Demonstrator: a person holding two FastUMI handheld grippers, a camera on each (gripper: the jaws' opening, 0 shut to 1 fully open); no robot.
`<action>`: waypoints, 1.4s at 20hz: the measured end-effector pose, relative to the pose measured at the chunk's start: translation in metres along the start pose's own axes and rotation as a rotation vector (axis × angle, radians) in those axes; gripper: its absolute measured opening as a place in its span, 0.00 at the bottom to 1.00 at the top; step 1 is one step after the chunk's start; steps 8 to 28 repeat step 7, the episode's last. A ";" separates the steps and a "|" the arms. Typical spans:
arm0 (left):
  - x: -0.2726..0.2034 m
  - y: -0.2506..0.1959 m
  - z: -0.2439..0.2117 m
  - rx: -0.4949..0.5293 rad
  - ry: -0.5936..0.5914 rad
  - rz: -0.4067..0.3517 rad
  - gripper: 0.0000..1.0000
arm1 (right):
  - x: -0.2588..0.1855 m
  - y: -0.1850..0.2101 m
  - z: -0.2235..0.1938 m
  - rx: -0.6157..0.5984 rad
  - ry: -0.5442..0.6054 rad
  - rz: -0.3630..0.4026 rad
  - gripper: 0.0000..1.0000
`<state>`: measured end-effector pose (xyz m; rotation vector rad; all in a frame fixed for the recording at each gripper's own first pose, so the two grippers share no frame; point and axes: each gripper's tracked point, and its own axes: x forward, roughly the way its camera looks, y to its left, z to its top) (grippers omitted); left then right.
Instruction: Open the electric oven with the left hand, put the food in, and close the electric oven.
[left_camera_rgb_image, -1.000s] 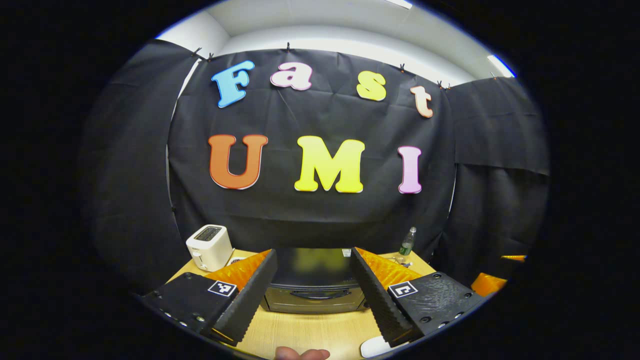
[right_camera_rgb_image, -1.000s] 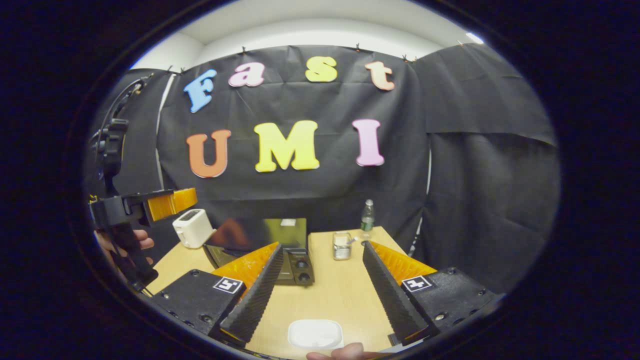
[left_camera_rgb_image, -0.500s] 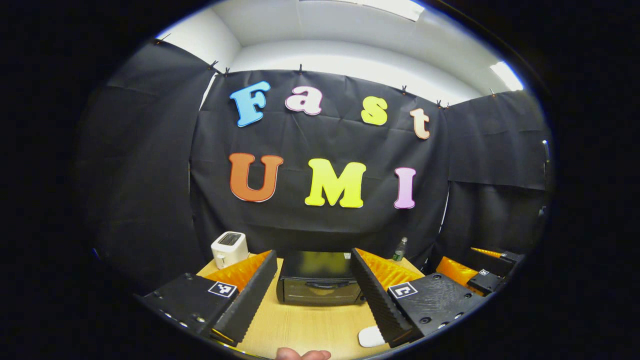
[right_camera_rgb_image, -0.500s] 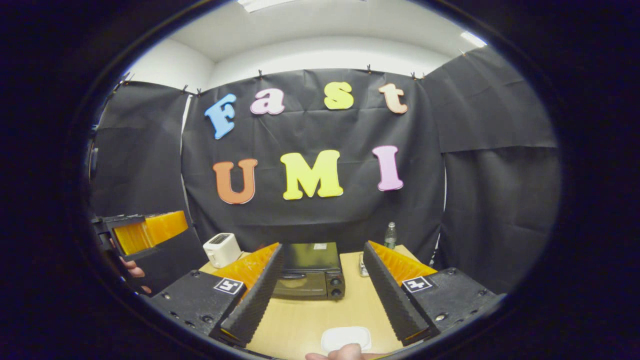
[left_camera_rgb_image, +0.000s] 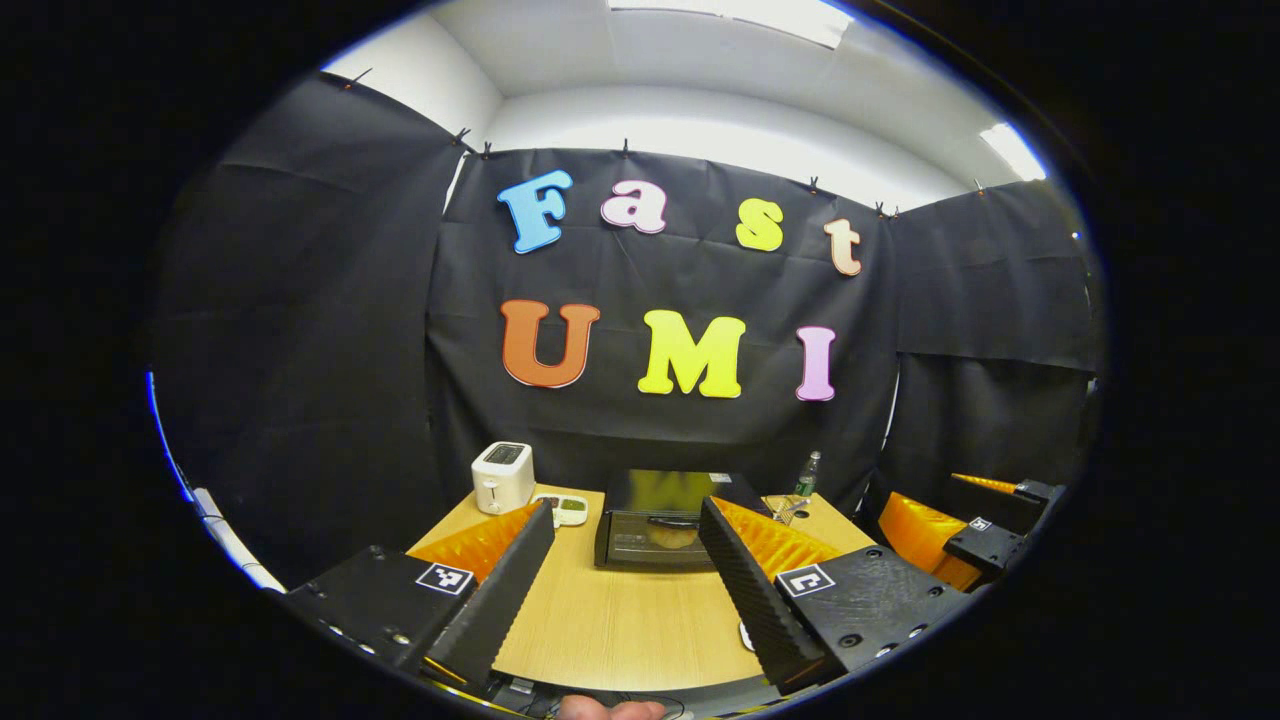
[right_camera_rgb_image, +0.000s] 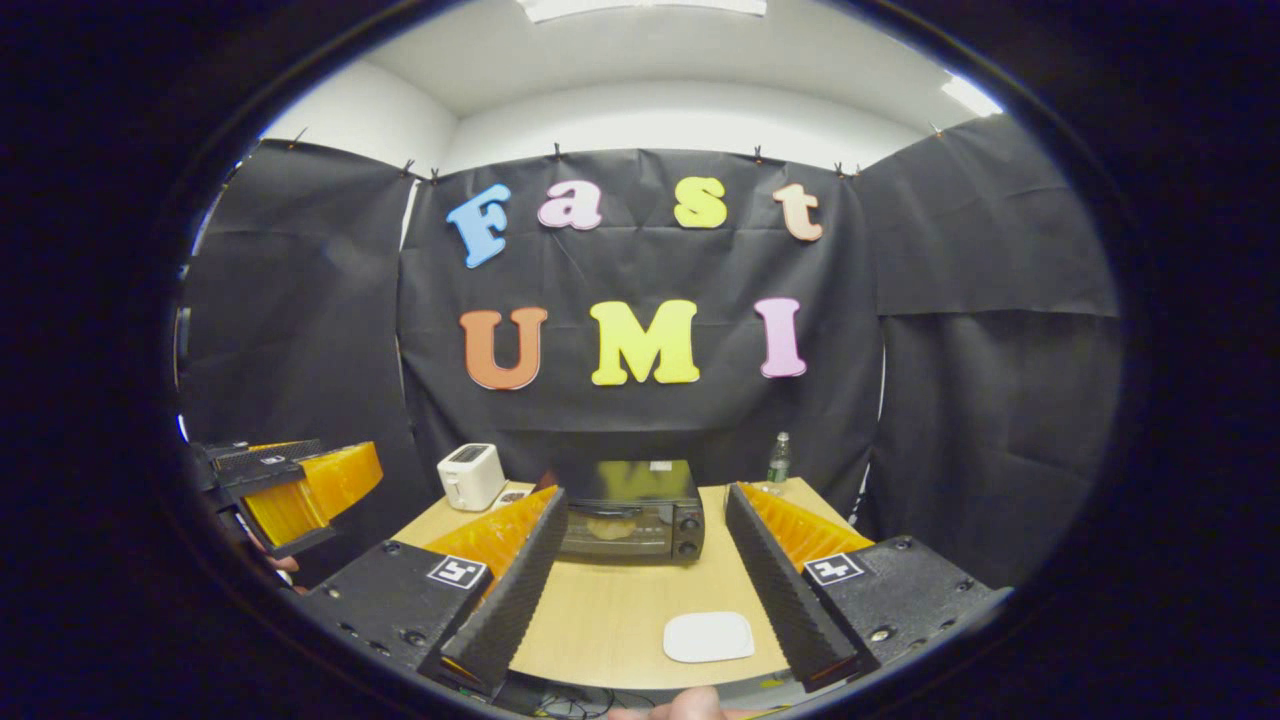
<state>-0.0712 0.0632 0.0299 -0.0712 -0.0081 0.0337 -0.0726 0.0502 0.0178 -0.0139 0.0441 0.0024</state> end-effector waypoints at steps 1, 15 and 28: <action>-0.005 0.003 -0.001 -0.001 -0.005 0.011 0.94 | -0.004 0.001 0.000 -0.005 -0.007 0.000 1.00; -0.016 0.012 0.000 -0.002 -0.022 0.024 0.94 | -0.014 0.001 0.000 0.000 -0.015 -0.010 1.00; -0.016 0.012 0.000 -0.002 -0.022 0.024 0.94 | -0.014 0.001 0.000 0.000 -0.015 -0.010 1.00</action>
